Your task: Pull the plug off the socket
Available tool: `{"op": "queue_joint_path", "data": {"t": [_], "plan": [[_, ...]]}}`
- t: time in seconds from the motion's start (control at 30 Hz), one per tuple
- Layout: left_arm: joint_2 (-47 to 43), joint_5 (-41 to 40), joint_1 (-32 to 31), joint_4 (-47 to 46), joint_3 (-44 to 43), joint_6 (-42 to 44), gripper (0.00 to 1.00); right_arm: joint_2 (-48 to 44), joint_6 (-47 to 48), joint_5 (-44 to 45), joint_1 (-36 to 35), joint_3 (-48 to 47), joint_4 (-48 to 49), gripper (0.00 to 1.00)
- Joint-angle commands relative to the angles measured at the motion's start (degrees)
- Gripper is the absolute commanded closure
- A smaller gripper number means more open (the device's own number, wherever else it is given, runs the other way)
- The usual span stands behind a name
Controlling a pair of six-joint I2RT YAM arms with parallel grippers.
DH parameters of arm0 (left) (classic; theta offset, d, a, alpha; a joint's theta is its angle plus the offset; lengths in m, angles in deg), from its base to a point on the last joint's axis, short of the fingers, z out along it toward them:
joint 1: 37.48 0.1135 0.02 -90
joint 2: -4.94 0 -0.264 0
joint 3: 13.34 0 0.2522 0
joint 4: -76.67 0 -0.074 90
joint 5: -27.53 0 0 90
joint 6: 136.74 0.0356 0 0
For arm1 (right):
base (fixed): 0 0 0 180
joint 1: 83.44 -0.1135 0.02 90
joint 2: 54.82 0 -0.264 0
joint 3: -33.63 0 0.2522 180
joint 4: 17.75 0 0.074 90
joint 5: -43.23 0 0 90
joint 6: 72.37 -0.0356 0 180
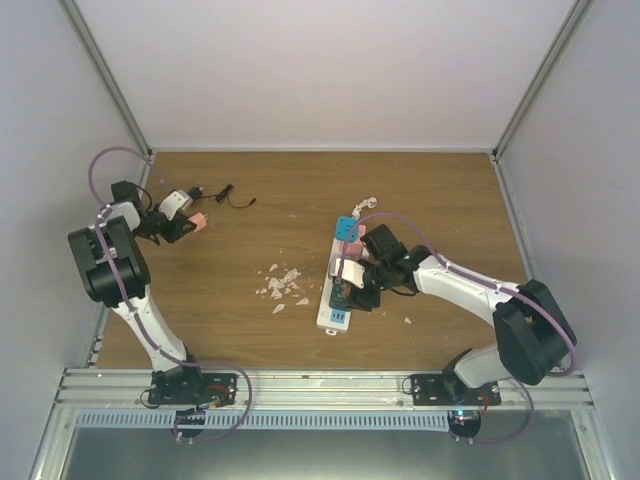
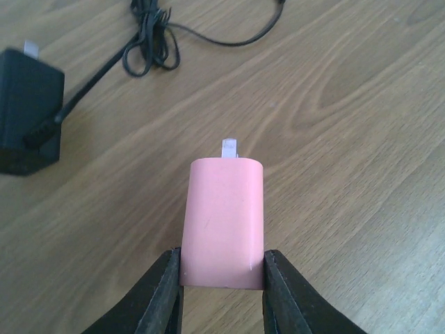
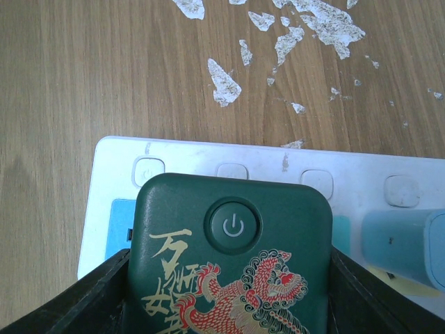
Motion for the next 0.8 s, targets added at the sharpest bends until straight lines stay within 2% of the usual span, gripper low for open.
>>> {"op": "queue_joint_path", "data": {"t": [0.0, 0.43, 0.63, 0.73, 0.77], "plan": [[3.0, 4.0, 2.0, 4.4, -3.4, -2.3, 0.85, 0.6, -0.3, 0.3, 0.0, 0.0, -5.8, 0.85], [11.4, 10.4, 6.5, 12.0, -12.5, -6.6, 0.80, 0.8, -0.1, -0.3, 0.0, -0.5, -5.8, 0.85], [16.8, 15.0, 7.7, 20.8, -19.0, -5.4, 0.79, 0.7, -0.1, -0.5, 0.1, -0.3, -5.9, 0.85], [17.3, 14.6, 8.0, 19.7, -19.0, -7.1, 0.75, 0.6, -0.1, -0.4, 0.0, -0.2, -5.9, 0.85], [17.3, 14.1, 8.1, 18.8, -18.9, -8.2, 0.70, 0.5, 0.0, -0.4, 0.1, -0.3, -5.9, 0.85]]}}
